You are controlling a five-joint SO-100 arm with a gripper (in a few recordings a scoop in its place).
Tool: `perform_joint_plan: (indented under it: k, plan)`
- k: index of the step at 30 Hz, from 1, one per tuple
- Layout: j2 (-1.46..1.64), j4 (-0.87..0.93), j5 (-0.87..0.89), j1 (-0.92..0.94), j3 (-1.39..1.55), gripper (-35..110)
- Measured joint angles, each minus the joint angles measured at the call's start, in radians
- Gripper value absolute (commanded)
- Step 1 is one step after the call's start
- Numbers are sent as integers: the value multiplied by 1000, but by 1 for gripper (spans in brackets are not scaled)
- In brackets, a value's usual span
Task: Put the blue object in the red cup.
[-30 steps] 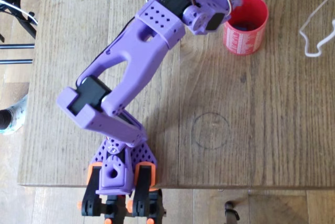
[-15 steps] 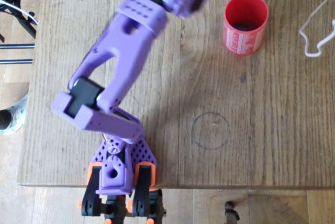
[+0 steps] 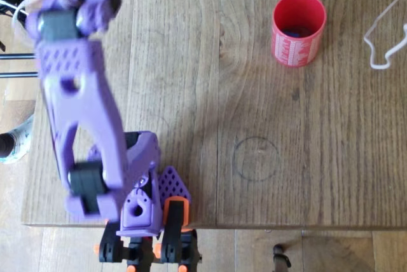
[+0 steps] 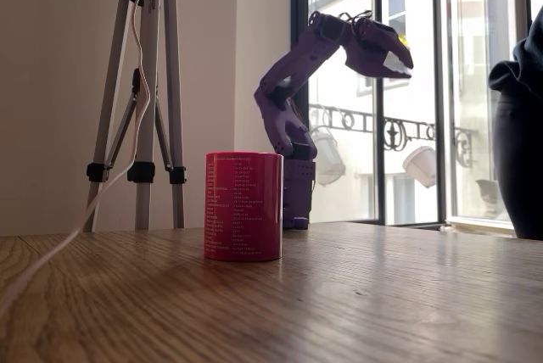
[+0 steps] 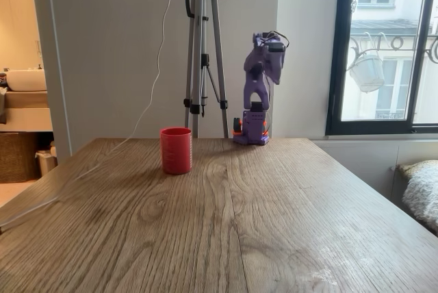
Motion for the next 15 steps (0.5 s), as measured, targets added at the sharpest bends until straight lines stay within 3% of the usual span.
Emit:
perform_joint_plan:
  k: [5,15]
  plan:
    - [176,-12,-34,18,97,0]
    - [632,-118,-101,35,862,0]
